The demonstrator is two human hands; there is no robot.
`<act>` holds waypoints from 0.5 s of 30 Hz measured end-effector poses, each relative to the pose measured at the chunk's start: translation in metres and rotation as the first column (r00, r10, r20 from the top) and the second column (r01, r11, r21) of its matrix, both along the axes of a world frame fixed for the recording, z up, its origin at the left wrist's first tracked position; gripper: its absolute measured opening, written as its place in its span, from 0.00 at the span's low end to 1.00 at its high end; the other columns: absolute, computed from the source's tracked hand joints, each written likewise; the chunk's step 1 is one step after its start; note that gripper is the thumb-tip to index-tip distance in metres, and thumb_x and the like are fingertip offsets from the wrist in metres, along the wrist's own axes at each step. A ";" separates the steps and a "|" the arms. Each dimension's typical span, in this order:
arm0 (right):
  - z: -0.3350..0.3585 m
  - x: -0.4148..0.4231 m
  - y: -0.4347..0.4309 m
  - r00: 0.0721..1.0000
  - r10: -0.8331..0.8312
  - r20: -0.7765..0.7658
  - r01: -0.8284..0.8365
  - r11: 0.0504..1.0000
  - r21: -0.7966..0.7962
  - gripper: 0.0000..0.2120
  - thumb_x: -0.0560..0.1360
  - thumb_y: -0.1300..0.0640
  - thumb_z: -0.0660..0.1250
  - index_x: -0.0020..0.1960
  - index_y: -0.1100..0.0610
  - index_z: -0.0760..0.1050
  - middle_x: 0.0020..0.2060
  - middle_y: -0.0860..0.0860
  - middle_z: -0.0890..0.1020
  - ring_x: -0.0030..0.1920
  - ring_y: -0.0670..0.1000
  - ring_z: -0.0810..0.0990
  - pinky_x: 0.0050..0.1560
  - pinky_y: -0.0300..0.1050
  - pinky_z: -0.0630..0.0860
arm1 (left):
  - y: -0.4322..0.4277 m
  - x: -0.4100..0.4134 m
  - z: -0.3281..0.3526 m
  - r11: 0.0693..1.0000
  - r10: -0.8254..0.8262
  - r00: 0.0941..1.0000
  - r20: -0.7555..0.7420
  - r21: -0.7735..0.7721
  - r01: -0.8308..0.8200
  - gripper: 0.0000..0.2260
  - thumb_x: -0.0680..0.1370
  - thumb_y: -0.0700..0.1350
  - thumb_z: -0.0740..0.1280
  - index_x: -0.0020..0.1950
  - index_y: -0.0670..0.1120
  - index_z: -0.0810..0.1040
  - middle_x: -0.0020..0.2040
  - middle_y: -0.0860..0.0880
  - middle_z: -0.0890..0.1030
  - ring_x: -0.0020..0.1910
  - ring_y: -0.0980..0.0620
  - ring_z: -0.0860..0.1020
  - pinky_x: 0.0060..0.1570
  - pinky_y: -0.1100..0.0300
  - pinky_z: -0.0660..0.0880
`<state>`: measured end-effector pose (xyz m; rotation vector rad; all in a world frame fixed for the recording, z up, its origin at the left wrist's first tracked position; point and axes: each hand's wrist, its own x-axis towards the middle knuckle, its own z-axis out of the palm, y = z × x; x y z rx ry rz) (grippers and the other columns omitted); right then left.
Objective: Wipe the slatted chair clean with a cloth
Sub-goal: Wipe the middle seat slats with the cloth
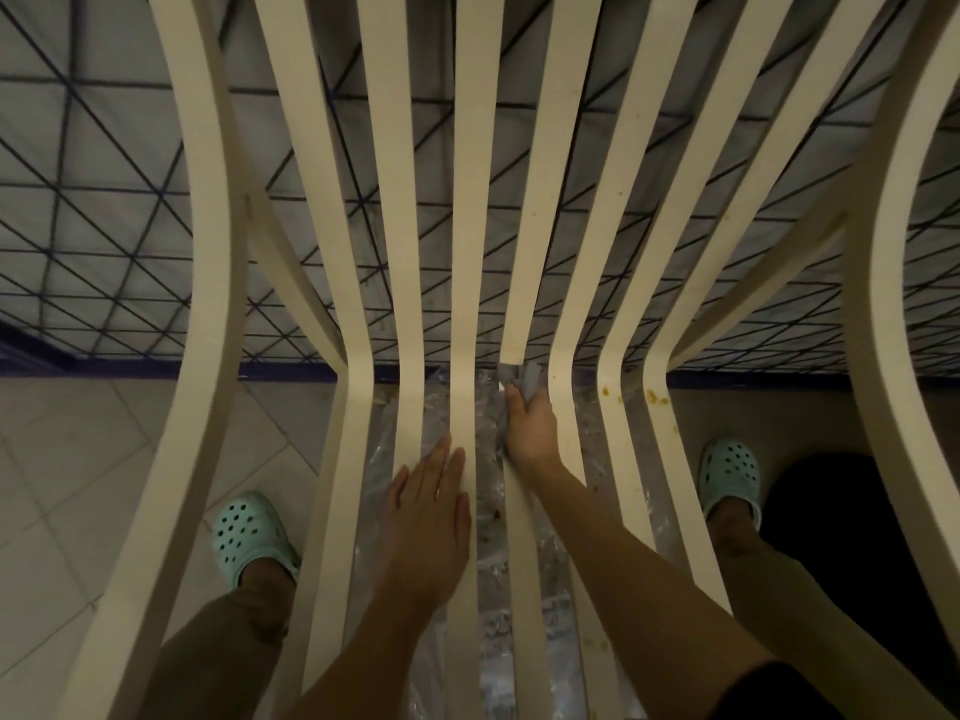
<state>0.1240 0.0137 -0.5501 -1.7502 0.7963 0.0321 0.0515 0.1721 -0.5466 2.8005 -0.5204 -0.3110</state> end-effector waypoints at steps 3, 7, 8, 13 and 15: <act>0.000 -0.021 0.006 1.000 0.020 -0.013 -0.021 0.997 -0.069 0.12 0.82 0.50 0.57 0.54 0.58 0.71 0.43 0.52 0.78 0.42 0.51 0.77 0.44 0.42 0.74 | 0.000 -0.001 0.000 1.000 0.003 1.000 0.004 -0.007 -0.003 0.25 0.81 0.55 0.41 0.78 0.52 0.55 0.79 0.54 0.52 0.76 0.57 0.55 0.75 0.54 0.49; -0.005 -0.058 0.018 0.999 0.029 -0.016 -0.031 0.995 -0.098 0.10 0.82 0.50 0.57 0.54 0.55 0.71 0.42 0.52 0.80 0.42 0.49 0.81 0.44 0.47 0.79 | -0.001 -0.001 0.001 1.000 -0.001 1.000 0.013 -0.011 0.001 0.26 0.80 0.55 0.40 0.77 0.51 0.56 0.79 0.53 0.53 0.77 0.56 0.53 0.74 0.54 0.48; -0.004 -0.066 0.021 0.999 0.038 -0.023 -0.040 0.993 -0.109 0.08 0.82 0.50 0.57 0.54 0.54 0.70 0.43 0.52 0.80 0.43 0.49 0.81 0.46 0.47 0.80 | -0.002 0.000 0.002 1.000 -0.006 1.000 0.024 0.001 0.006 0.26 0.80 0.55 0.41 0.77 0.50 0.58 0.78 0.51 0.55 0.76 0.55 0.55 0.74 0.54 0.49; 0.009 -0.119 0.037 0.995 0.095 -0.022 -0.097 0.983 -0.158 0.07 0.82 0.51 0.58 0.59 0.49 0.68 0.48 0.45 0.77 0.49 0.45 0.79 0.54 0.44 0.77 | 0.000 0.002 -0.003 1.000 -0.006 0.999 0.040 0.013 0.005 0.26 0.81 0.54 0.41 0.77 0.49 0.59 0.78 0.50 0.58 0.76 0.54 0.58 0.74 0.52 0.53; 0.015 -0.144 0.042 0.992 0.111 -0.053 -0.118 0.980 -0.157 0.10 0.82 0.50 0.57 0.63 0.47 0.65 0.50 0.41 0.75 0.52 0.44 0.77 0.55 0.38 0.74 | 0.000 0.001 -0.003 1.000 -0.008 0.999 0.038 0.022 0.007 0.26 0.81 0.54 0.41 0.77 0.49 0.59 0.78 0.50 0.58 0.76 0.53 0.58 0.74 0.52 0.53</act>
